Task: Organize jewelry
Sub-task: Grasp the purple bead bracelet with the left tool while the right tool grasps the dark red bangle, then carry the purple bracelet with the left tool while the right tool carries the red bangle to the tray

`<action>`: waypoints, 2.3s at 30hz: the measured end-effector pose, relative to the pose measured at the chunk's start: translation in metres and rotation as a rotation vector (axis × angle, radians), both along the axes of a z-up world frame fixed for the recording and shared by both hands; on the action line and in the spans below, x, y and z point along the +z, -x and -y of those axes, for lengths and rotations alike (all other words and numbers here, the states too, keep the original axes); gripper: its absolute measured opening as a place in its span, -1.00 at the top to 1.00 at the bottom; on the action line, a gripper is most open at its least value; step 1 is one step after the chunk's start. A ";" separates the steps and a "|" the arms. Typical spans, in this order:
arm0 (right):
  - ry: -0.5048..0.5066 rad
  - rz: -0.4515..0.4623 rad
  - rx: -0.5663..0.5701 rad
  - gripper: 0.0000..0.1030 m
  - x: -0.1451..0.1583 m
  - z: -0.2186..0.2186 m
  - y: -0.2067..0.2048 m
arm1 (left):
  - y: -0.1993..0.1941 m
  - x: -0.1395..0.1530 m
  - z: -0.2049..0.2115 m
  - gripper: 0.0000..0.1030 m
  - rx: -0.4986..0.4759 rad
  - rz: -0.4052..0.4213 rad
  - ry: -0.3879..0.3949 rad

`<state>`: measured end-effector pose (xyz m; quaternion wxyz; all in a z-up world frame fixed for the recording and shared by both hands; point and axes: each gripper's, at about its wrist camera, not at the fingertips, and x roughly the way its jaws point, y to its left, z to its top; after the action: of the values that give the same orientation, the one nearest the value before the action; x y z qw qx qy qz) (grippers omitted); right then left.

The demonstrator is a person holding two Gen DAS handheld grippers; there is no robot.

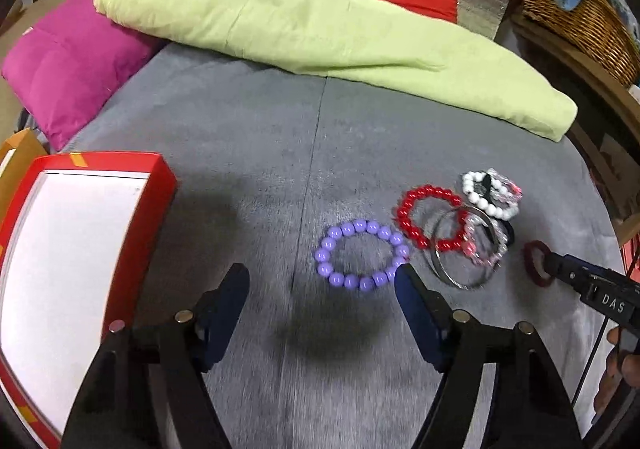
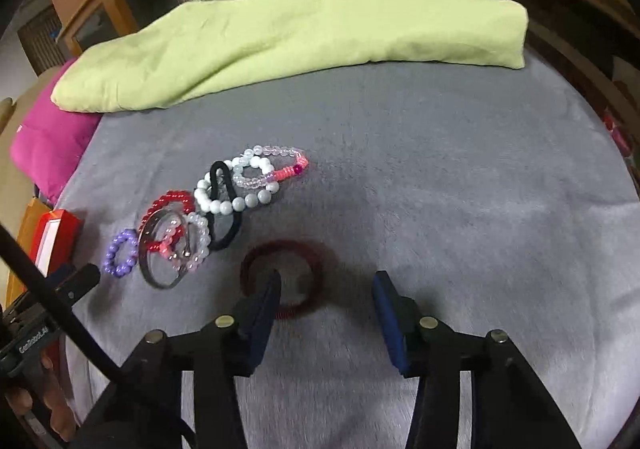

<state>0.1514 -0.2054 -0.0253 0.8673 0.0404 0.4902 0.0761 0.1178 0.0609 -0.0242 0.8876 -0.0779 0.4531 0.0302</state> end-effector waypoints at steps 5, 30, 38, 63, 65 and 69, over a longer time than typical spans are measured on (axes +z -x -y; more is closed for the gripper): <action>0.063 -0.007 0.027 0.23 -0.004 -0.012 -0.006 | -0.022 -0.014 0.007 0.00 -0.027 -0.063 -0.037; -0.170 0.119 0.114 0.91 0.065 -0.023 0.082 | 0.075 0.059 -0.035 0.82 -0.001 0.123 0.001; -0.209 0.148 0.302 0.91 0.084 -0.136 0.097 | 0.119 0.074 -0.120 0.82 0.124 0.174 0.014; -0.067 0.065 0.574 0.91 0.023 -0.372 0.086 | 0.159 0.044 -0.245 0.82 0.303 0.140 0.054; -0.057 0.061 0.573 0.91 0.020 -0.375 0.086 | 0.156 0.040 -0.244 0.82 0.302 0.129 0.050; -0.039 0.065 0.566 0.91 0.016 -0.375 0.083 | 0.149 0.030 -0.243 0.82 0.308 0.098 0.043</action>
<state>0.0680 0.1695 -0.0089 0.8259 -0.0839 0.4523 0.3259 -0.0310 0.3035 0.0061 0.8916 -0.1668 0.3925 0.1524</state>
